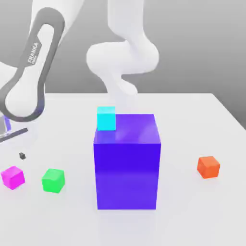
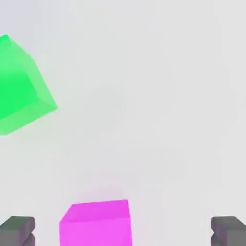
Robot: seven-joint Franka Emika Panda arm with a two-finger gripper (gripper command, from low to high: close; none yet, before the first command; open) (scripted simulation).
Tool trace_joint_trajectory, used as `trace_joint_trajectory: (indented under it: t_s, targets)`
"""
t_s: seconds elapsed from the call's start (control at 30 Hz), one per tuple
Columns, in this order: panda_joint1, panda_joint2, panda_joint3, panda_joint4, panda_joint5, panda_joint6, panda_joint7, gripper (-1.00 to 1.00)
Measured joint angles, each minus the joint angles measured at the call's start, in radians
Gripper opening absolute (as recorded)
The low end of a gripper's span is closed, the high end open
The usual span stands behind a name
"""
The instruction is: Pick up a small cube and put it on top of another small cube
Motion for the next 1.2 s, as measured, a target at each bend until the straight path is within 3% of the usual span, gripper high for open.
trace_joint_trajectory:
  t_s: [0.07,0.27,0.3,0.53,1.0,1.1,1.17,1.2]
  targets:
    - [-0.048,0.027,0.042,0.004,0.029,0.022,-0.052,0.00]
    - [-0.229,0.161,0.259,0.058,0.238,0.090,-0.216,0.00]
    - [-0.253,0.184,0.289,0.067,0.269,0.101,-0.241,-1.00]
    - [-0.259,0.187,0.297,0.068,0.274,0.103,-0.245,-1.00]
    - [0.158,-0.082,-0.118,-0.091,-0.224,0.013,0.079,-1.00]
    - [0.280,-0.158,-0.226,-0.136,-0.380,0.016,0.170,-1.00]
    - [0.389,-0.235,-0.340,-0.166,-0.544,0.016,0.273,-1.00]
    - [0.389,-0.235,-0.340,-0.166,-0.544,0.015,0.273,-1.00]
